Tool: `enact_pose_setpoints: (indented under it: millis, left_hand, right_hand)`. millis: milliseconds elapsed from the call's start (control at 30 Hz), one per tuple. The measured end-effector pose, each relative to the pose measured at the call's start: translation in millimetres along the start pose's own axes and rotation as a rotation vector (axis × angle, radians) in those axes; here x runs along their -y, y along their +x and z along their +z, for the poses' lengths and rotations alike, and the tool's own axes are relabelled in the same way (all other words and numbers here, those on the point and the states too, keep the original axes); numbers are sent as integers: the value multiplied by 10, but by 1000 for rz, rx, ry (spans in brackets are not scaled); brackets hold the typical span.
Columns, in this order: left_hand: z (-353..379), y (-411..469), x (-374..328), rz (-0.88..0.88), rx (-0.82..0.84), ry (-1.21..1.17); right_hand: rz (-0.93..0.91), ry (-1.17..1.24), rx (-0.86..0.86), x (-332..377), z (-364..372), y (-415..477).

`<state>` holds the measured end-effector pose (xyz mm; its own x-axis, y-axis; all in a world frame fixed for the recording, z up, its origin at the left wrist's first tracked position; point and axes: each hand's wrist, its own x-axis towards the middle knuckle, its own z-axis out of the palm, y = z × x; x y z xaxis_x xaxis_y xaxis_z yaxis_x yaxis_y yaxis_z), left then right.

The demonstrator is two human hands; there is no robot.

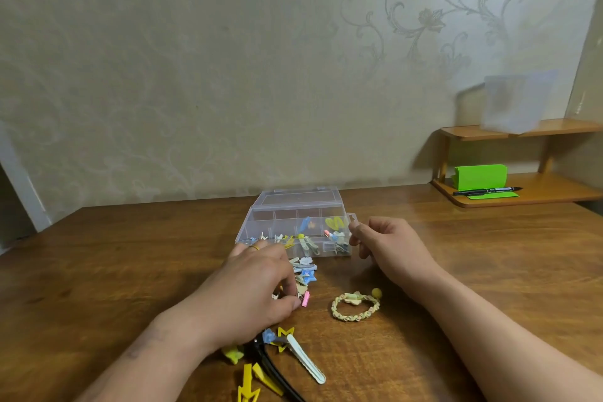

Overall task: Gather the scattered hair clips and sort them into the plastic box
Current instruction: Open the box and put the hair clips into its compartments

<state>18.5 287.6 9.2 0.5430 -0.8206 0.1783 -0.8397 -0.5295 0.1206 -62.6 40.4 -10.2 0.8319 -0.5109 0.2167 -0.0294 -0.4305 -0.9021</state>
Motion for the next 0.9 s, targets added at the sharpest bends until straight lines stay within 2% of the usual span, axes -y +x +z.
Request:
enact_pose_setpoints:
  millis: [500,733,900]
  left_hand:
    - [-9,4,-76,46,-44,67]
    - [-71,-25,3,19,47,26]
    - [-52,-3,37,33,41,27]
  right_hand:
    - [10,-4,12,-8,4,8]
    - [9,-1,21,12,2,1]
    - [9,-1,24,12,1,-6]
